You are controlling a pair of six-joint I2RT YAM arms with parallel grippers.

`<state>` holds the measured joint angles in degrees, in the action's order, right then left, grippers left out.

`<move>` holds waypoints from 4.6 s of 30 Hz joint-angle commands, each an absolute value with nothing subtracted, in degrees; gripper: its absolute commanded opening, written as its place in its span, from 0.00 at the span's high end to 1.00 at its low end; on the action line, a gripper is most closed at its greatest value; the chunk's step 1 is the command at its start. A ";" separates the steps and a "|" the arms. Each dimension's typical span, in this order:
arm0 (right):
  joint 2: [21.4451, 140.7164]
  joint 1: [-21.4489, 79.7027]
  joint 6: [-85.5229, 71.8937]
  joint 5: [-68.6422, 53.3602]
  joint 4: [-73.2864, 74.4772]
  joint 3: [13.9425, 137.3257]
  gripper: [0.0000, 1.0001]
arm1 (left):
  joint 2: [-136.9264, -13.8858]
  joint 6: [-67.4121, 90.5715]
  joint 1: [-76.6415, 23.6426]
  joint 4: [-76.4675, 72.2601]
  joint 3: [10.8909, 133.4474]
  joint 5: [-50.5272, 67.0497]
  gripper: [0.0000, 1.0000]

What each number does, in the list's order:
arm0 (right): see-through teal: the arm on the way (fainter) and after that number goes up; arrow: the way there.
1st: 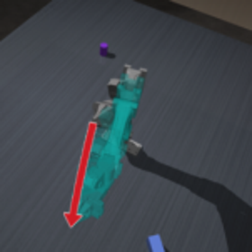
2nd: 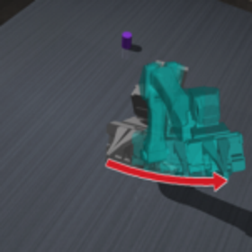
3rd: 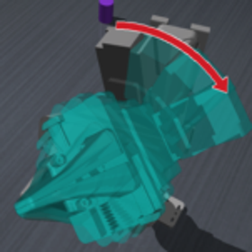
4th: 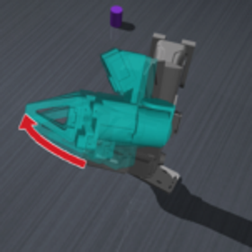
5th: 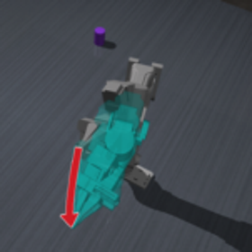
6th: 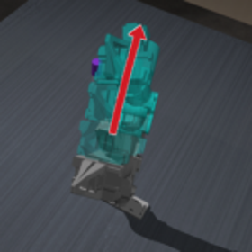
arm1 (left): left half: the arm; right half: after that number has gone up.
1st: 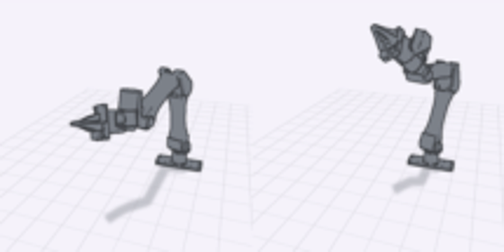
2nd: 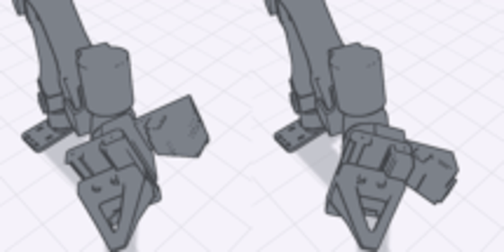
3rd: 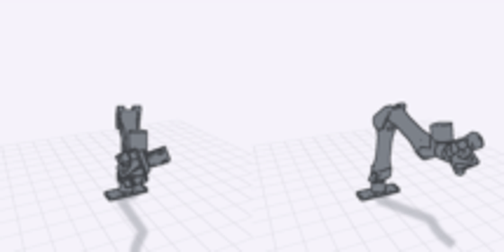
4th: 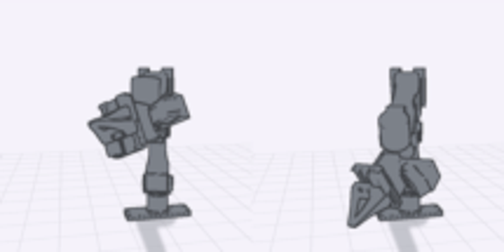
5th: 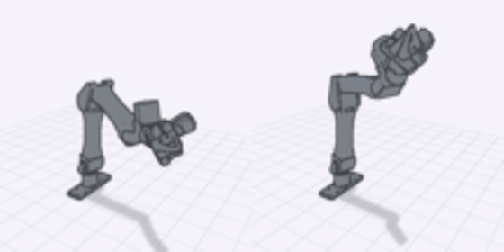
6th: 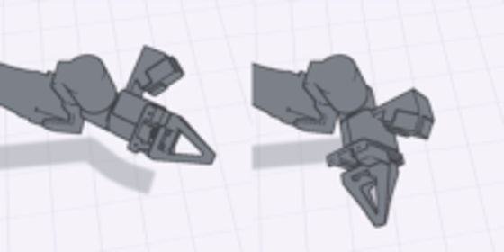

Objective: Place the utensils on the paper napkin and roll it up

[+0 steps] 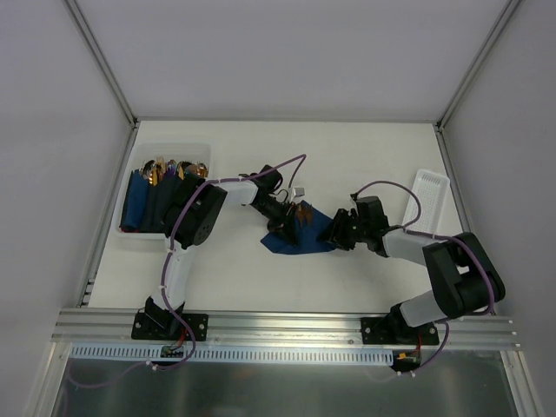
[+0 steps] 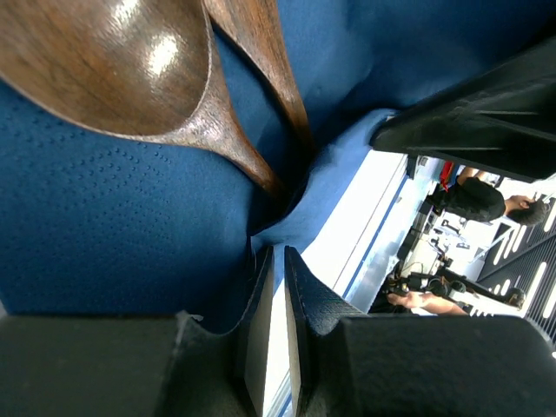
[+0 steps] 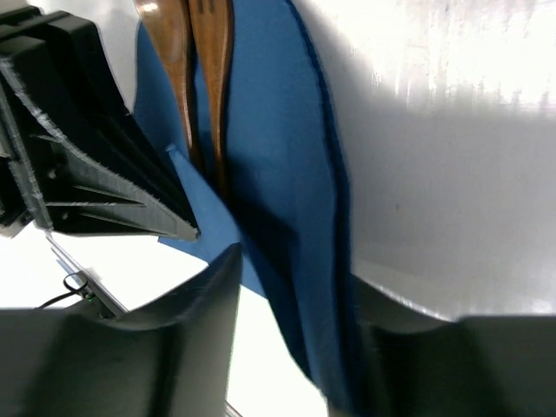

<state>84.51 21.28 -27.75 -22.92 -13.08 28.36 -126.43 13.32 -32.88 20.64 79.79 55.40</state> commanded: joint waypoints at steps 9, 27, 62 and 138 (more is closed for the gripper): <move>95.36 26.01 -25.22 -9.23 7.82 28.12 0.94 | -127.00 12.30 -31.99 20.57 78.40 52.38 0.88; 77.61 26.11 -24.61 -5.01 24.52 35.68 0.52 | -126.65 12.04 -31.99 20.48 77.78 52.21 0.88; 69.36 12.57 -28.22 -17.40 5.18 26.89 0.96 | -127.18 13.18 -31.82 18.90 77.70 52.38 0.88; 77.61 14.77 -31.73 -14.33 -4.31 26.72 0.87 | -118.74 21.79 -31.82 6.43 73.39 65.12 0.81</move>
